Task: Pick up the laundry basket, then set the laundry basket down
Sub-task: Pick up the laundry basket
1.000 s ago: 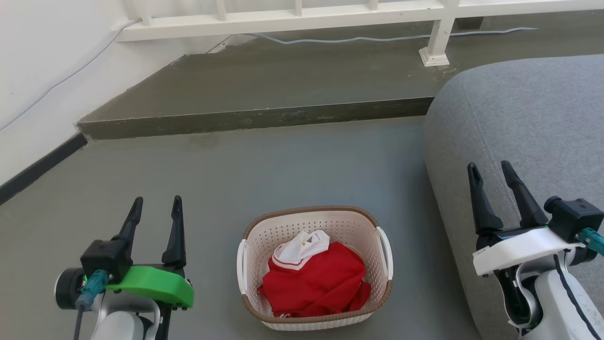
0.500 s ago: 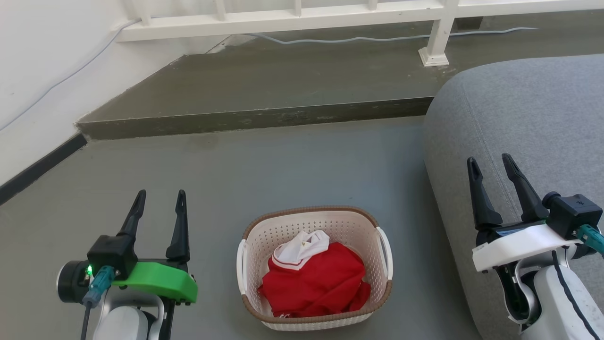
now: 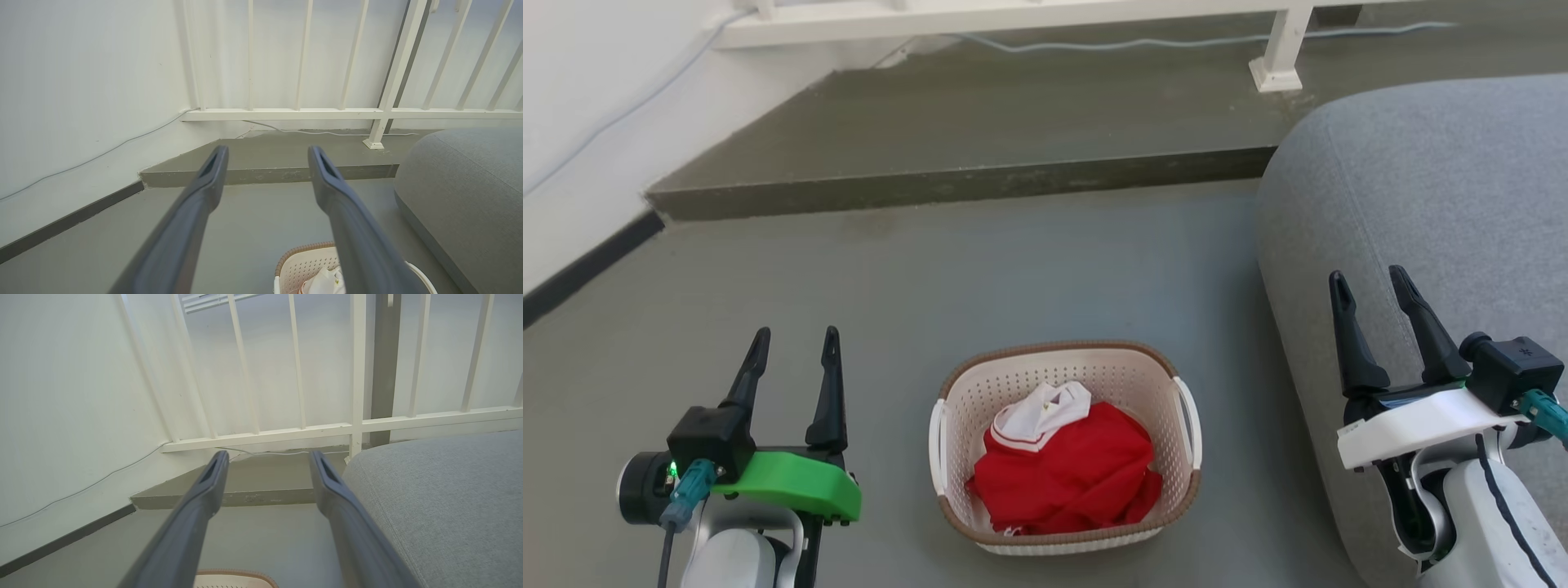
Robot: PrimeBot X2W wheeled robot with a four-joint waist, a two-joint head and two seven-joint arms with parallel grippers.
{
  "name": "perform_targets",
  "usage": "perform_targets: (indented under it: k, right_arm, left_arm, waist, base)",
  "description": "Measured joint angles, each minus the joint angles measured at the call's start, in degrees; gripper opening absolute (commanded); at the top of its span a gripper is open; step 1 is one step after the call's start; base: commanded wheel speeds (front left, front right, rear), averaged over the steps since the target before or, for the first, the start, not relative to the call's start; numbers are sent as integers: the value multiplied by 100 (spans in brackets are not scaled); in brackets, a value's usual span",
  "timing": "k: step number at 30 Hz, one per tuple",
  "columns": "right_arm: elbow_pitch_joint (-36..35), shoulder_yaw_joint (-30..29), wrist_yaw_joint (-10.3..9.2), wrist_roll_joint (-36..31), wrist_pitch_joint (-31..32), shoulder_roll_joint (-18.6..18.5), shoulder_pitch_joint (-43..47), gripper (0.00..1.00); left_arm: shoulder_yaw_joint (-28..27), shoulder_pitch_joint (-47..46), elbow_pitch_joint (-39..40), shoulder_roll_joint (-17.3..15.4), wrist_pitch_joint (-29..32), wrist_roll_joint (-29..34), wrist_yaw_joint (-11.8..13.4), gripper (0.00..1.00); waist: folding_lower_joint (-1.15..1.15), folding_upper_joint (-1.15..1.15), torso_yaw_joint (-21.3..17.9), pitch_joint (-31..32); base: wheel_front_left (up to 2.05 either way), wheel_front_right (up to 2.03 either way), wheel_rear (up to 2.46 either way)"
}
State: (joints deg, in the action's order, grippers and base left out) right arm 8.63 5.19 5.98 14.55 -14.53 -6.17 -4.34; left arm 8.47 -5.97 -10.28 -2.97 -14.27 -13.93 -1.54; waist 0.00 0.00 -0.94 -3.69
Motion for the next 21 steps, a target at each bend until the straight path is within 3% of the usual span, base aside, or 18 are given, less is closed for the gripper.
perform_targets:
  k: [21]
  right_arm:
    - [118,-120,54,2,-5,74,-466,100]
  left_arm:
    - [-21,-526,-127,25,-16,-1,-97,100]
  waist:
    - [0,0,-95,-1142]
  base:
    - [0,0,0]
